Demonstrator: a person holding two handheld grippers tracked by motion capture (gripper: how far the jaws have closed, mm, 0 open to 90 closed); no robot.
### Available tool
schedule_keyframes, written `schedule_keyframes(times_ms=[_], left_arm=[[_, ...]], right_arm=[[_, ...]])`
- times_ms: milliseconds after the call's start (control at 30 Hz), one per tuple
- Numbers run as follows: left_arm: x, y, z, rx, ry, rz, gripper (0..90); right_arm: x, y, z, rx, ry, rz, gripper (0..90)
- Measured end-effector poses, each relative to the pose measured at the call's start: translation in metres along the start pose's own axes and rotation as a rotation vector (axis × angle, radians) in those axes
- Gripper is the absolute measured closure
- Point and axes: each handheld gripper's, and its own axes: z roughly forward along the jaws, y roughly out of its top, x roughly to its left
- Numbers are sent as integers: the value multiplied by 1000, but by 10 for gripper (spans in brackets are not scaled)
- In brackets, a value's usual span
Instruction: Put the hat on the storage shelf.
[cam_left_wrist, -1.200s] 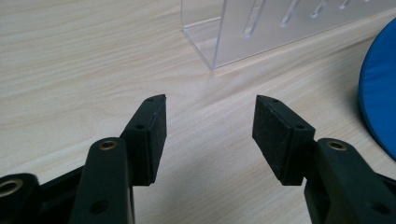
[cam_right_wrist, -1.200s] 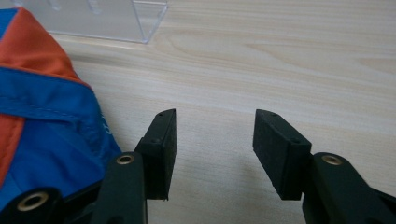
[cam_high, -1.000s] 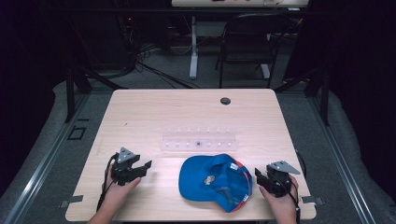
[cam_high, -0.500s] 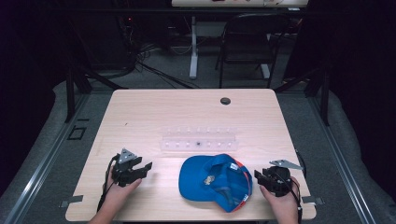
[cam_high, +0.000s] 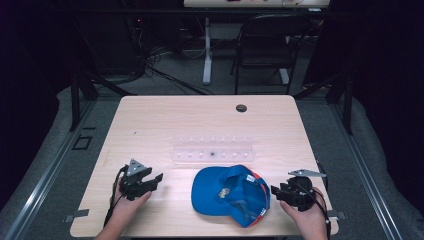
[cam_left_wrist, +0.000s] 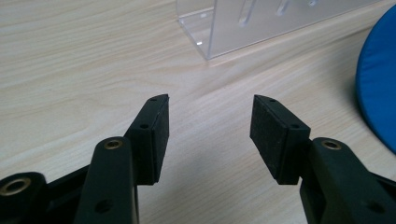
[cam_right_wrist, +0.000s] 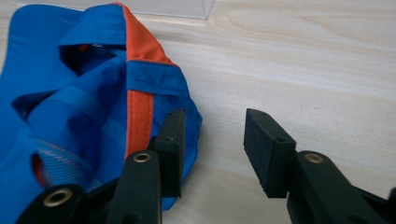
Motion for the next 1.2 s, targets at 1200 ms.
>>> schedule_keyframes(times_ms=[1200], left_arm=[[-1,-1,3,31,2,14,471]], right_arm=[[9,13,2,168,254,47,646]])
